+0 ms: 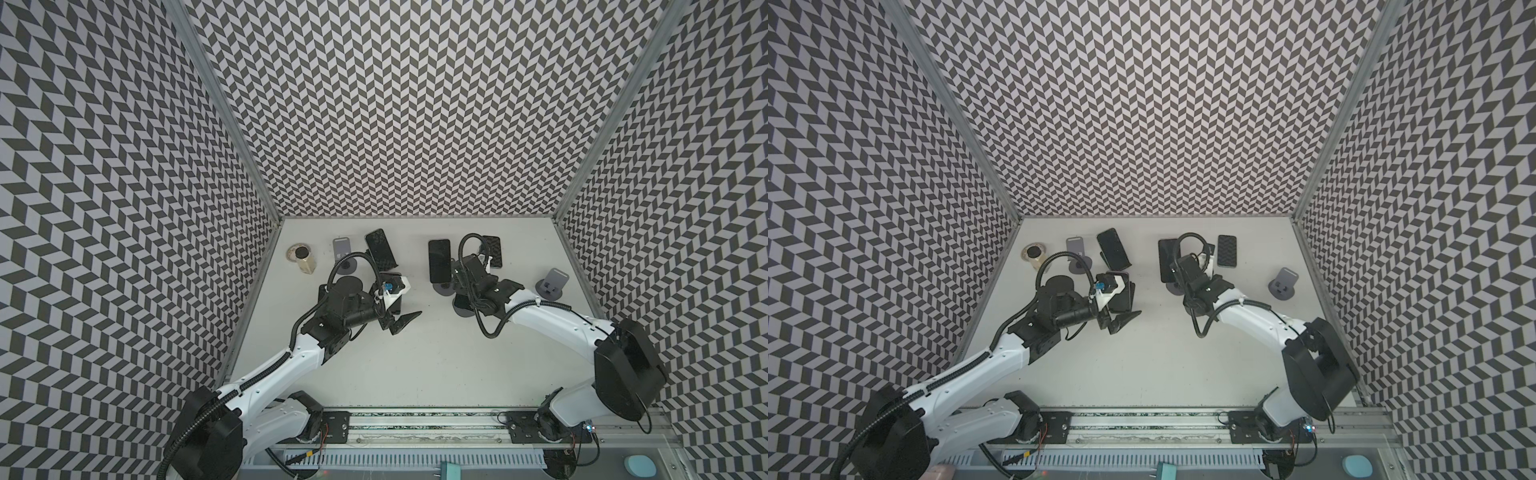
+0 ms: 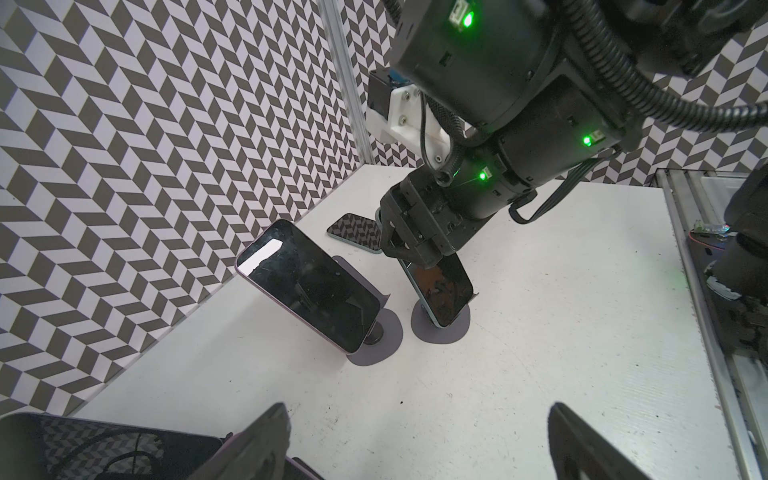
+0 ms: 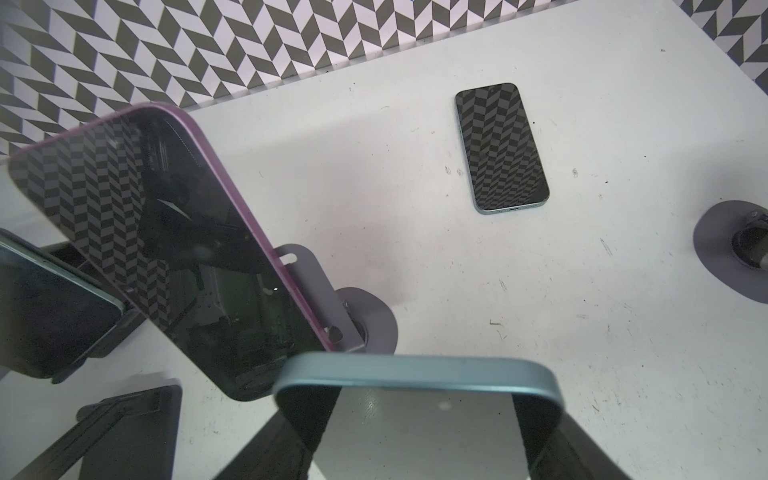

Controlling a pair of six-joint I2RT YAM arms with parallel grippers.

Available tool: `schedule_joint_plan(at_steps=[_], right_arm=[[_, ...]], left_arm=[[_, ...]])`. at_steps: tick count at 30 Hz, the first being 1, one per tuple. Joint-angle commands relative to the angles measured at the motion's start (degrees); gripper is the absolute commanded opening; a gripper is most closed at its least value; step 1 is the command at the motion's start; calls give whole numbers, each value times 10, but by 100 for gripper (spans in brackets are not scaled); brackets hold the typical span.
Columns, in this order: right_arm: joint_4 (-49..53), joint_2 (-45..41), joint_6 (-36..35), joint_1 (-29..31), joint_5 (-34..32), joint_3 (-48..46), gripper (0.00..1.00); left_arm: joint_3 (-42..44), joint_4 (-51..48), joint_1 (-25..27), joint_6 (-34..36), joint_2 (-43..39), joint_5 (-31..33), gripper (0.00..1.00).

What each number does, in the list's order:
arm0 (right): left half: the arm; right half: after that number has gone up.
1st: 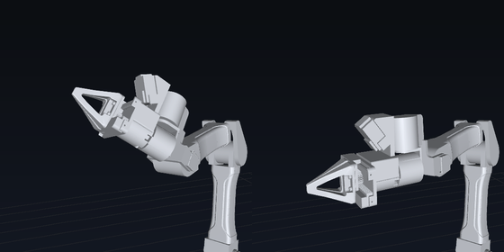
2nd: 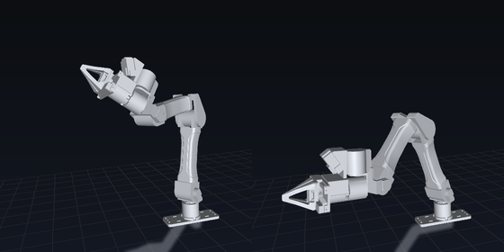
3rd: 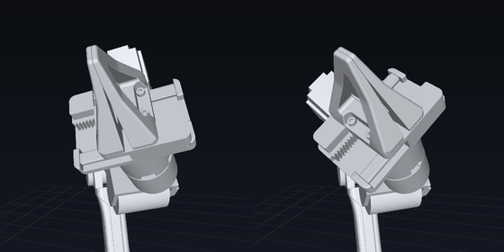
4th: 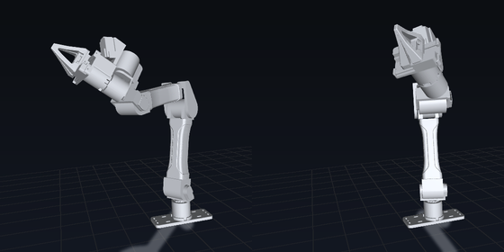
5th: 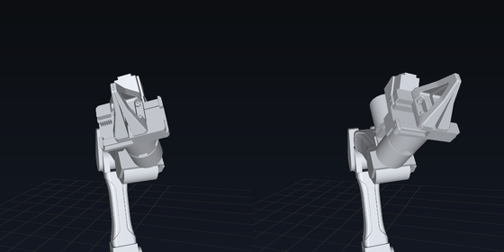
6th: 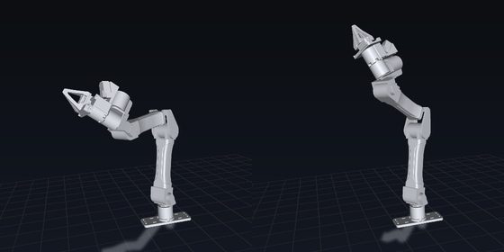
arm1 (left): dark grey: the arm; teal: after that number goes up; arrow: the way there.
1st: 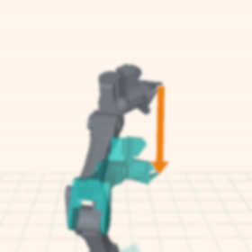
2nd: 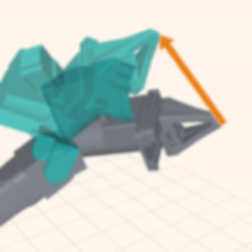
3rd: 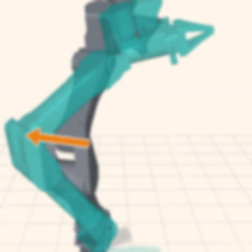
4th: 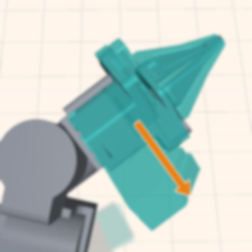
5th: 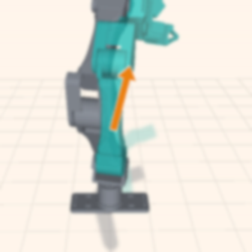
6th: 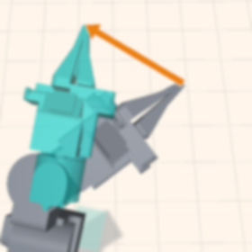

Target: Remove the phone from the phone stand

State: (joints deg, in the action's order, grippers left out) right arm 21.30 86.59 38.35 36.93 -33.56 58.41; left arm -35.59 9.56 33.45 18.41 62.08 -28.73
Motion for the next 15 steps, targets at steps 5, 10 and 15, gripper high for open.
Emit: schedule_joint_plan(at_steps=[5,10,15], right_arm=[[-9,-21,-4,-3,2,1,52],[6,-18,0,-2,4,7,52],[-4,-23,-10,-2,-1,1,51]], left_arm=[[-14,3,9,-5,-10,25,95],[1,30,9,-15,-23,44,95],[2,29,11,-17,-17,45,95]])
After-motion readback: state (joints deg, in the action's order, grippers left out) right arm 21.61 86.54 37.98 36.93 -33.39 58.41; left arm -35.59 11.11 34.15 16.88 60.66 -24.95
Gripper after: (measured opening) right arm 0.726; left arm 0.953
